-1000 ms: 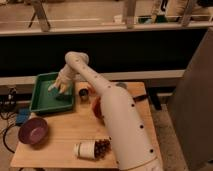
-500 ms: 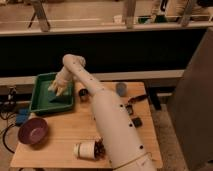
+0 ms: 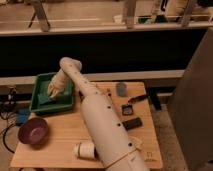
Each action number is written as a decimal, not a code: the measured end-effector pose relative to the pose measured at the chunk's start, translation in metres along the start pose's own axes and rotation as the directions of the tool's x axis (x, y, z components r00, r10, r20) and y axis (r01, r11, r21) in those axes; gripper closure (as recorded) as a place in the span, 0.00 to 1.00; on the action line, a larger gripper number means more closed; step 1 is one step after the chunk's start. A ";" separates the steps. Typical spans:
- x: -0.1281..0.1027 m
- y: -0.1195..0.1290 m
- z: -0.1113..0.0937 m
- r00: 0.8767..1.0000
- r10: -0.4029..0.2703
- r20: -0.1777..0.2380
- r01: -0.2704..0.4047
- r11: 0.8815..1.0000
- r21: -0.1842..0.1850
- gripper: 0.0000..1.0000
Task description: Wipe tray with sponge
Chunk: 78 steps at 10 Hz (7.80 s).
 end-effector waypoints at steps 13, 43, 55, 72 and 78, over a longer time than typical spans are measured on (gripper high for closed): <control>0.018 0.080 -0.059 0.993 0.002 -0.118 -0.008 0.999 -0.049 1.00; 0.023 0.070 -0.067 0.998 -0.015 -0.064 0.021 0.995 0.102 1.00; 0.010 -0.011 -0.032 0.993 -0.114 0.007 0.111 0.975 0.191 1.00; -0.006 0.059 -0.057 0.990 -0.139 -0.001 0.138 0.981 0.133 1.00; 0.020 0.018 -0.054 0.989 -0.143 -0.036 0.147 0.965 0.216 1.00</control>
